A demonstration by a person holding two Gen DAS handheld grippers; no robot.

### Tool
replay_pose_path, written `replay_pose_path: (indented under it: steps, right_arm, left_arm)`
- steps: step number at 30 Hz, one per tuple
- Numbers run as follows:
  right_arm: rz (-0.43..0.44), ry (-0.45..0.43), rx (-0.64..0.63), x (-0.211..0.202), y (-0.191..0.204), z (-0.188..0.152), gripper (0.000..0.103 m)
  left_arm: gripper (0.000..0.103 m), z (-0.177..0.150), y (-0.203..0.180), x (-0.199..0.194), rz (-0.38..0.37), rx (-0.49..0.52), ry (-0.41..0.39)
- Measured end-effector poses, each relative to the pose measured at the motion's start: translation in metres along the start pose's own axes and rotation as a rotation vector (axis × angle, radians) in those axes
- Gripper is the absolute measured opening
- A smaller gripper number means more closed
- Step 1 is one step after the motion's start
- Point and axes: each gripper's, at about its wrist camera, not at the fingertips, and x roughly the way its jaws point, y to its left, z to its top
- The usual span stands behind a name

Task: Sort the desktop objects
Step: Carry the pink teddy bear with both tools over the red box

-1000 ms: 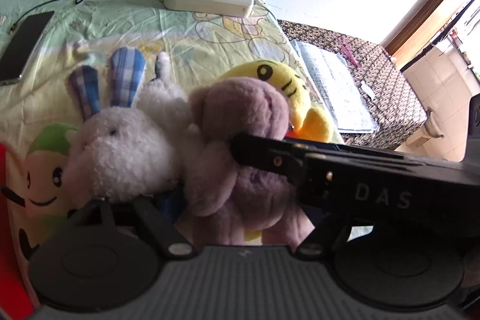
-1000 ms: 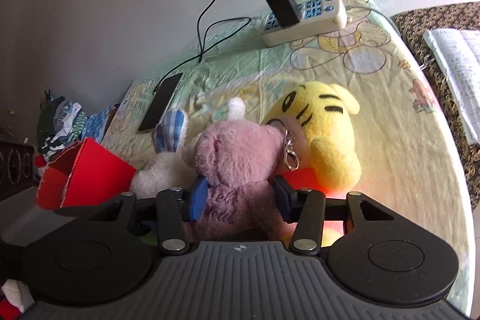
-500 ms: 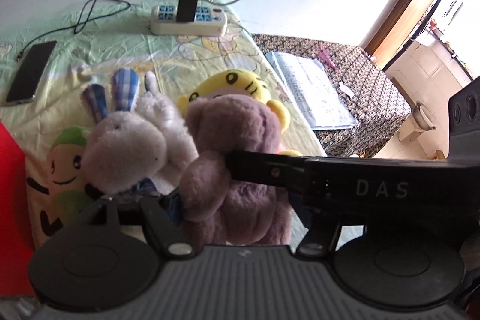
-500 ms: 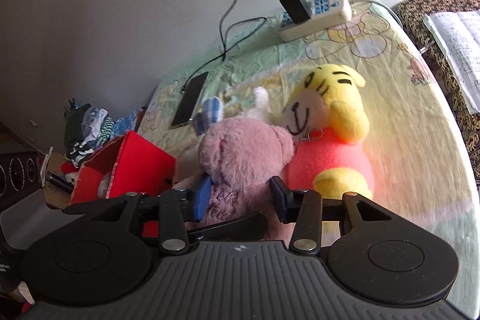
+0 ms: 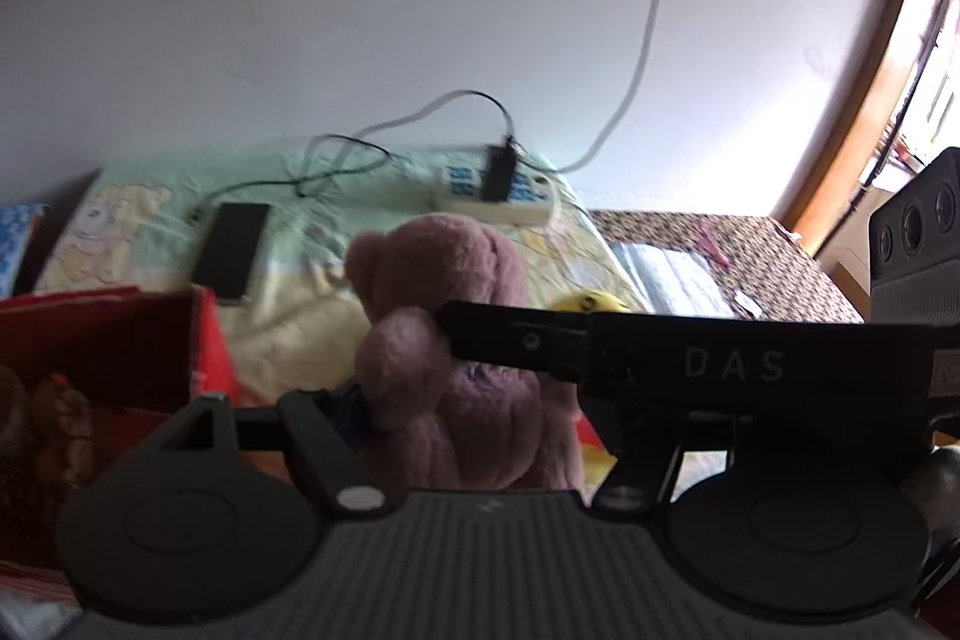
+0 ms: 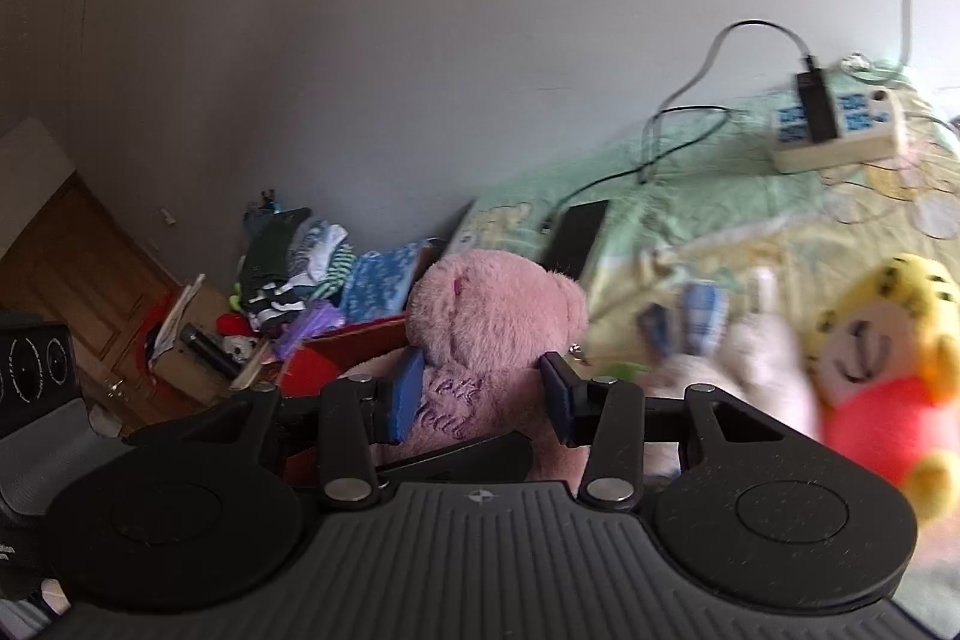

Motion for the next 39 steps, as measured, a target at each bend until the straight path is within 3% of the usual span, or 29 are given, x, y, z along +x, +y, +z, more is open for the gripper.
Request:
replay_pose_path:
  steps: [9, 19, 29, 39]
  right_arm:
    - [0.085, -0.008, -0.074, 0.09, 0.081, -0.001, 0.046]
    - [0.085, 0.045, -0.055, 0.19, 0.135, -0.03, 0.046]
    - [0.054, 0.13, 0.017, 0.244, 0.149, -0.059, 0.046]
    - [0.043, 0.217, 0.018, 0.276, 0.158, -0.074, 0.039]
  left_arm:
    - [0.067, 0.009, 0.11, -0.043, 0.106, -0.018, -0.06]
    - [0.067, -0.002, 0.232, -0.046, 0.177, -0.031, 0.031]
    - [0.067, -0.023, 0.29, -0.027, 0.211, -0.03, 0.135]
    - [0.065, -0.036, 0.314, -0.023, 0.252, -0.034, 0.199]
